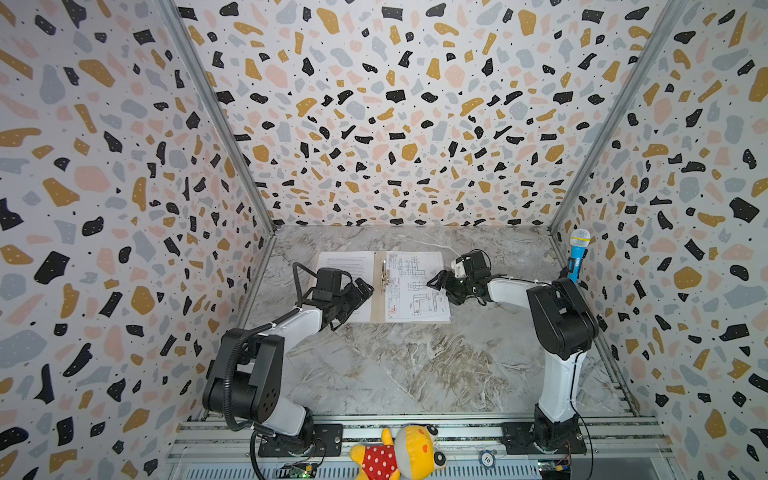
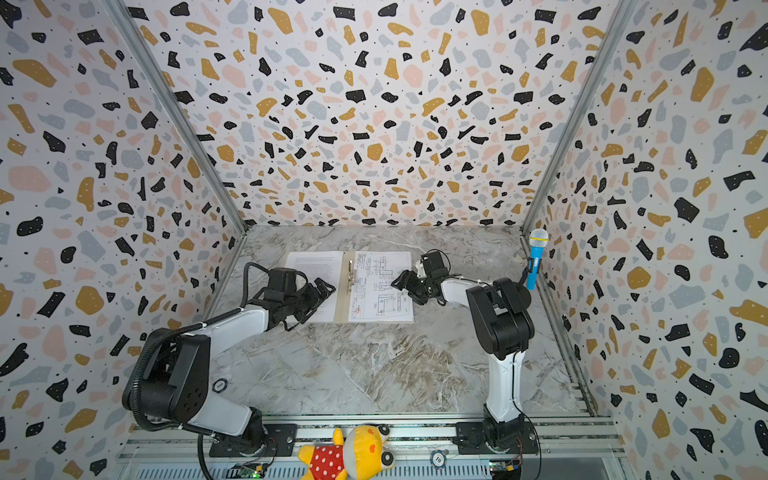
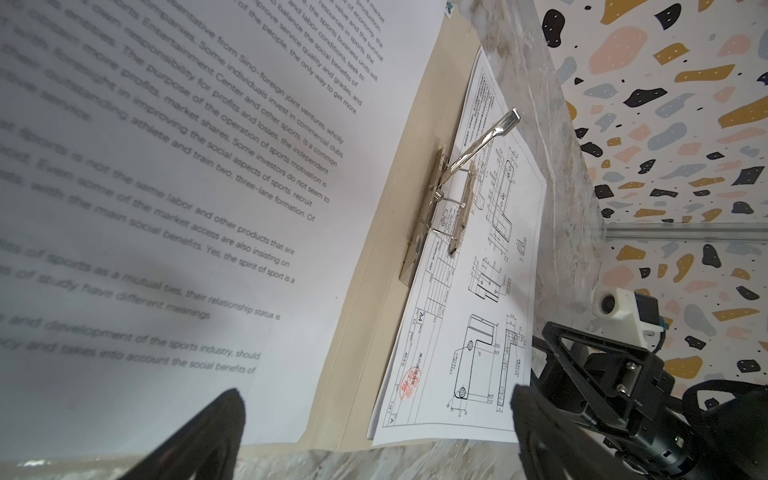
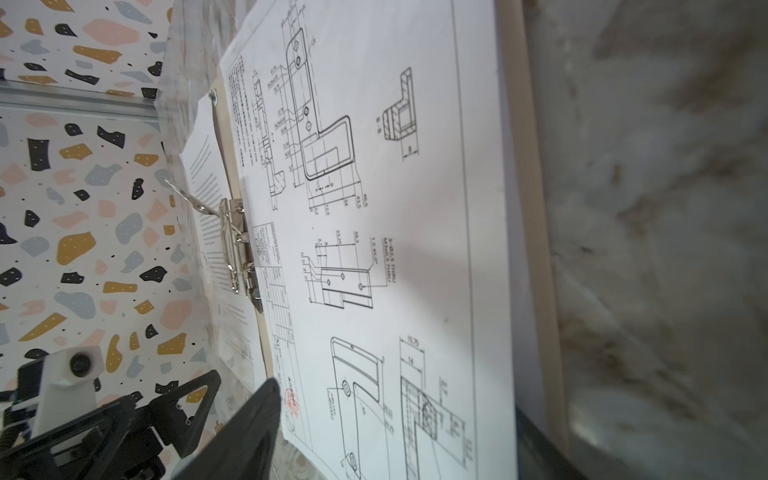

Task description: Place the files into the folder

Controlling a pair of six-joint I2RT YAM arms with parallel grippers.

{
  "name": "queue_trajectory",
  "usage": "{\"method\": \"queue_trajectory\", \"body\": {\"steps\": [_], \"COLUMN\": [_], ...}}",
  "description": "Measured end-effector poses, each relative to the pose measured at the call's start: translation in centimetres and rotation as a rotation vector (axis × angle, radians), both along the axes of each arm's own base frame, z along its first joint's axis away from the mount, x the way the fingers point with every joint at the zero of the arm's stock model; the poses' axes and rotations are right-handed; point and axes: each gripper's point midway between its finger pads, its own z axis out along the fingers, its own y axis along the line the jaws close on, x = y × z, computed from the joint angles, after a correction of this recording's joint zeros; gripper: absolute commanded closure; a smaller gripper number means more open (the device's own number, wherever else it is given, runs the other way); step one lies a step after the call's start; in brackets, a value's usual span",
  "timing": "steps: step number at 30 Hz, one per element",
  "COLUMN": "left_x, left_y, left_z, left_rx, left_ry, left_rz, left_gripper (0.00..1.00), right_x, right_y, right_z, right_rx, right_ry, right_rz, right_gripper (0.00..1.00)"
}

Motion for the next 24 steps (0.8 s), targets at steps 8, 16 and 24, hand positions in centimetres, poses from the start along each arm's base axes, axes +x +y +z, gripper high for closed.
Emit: {"method": "queue_trajectory", "body": {"steps": [8, 16, 24], "left_x": [2.1, 4.3, 7.2], "left_y": [-1.1, -2.5, -4.2], "left_z": [0.6, 0.1, 0.5], "left_rx": [-0.029, -0.053, -0.092], "left_ry": [-0.012, -0.014, -0.047], "left_rz": [-0.031, -0.096, -0.158], "left_gripper": [0.0, 0.01, 0.03], "right_x": [-0.6, -0.5, -0.9], "right_y": [-2.2, -4.2, -5.5], "right_z": [0.1, -0.4, -0.3], "right_rx": [-0.064, -0.112, -0.101], "right_ry": [0.017, 0.005, -0.024], "right_rz": [-0.024, -0.045, -0.055], "right_gripper": [0.2, 0.18, 0.19]}}
